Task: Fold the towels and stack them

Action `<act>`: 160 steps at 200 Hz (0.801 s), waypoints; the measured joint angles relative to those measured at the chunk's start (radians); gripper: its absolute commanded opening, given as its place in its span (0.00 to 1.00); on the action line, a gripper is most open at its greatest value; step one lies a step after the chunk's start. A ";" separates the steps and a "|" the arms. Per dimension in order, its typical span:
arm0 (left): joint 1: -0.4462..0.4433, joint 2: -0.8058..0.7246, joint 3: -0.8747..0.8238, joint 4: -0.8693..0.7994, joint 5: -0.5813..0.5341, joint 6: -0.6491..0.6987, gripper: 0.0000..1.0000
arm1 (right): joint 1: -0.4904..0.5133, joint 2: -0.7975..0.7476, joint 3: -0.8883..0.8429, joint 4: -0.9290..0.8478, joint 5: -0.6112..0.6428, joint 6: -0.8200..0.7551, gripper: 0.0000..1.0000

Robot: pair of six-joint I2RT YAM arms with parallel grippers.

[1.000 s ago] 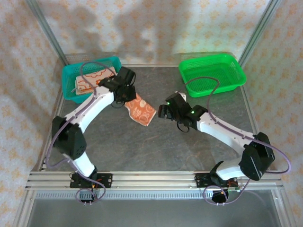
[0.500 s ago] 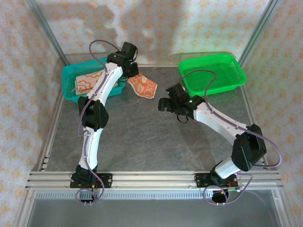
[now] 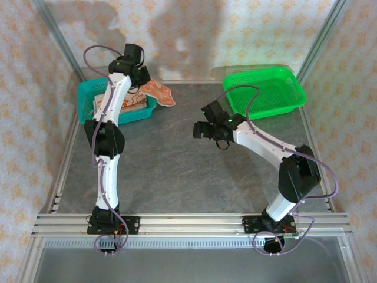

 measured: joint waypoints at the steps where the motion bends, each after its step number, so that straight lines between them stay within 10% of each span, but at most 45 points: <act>1: 0.001 0.000 0.000 0.000 0.000 0.001 0.00 | 0.000 0.001 0.001 0.000 0.000 0.000 0.99; 160: 0.258 -0.008 -0.022 -0.013 0.080 0.092 0.00 | -0.005 0.072 0.054 -0.011 -0.048 0.002 0.99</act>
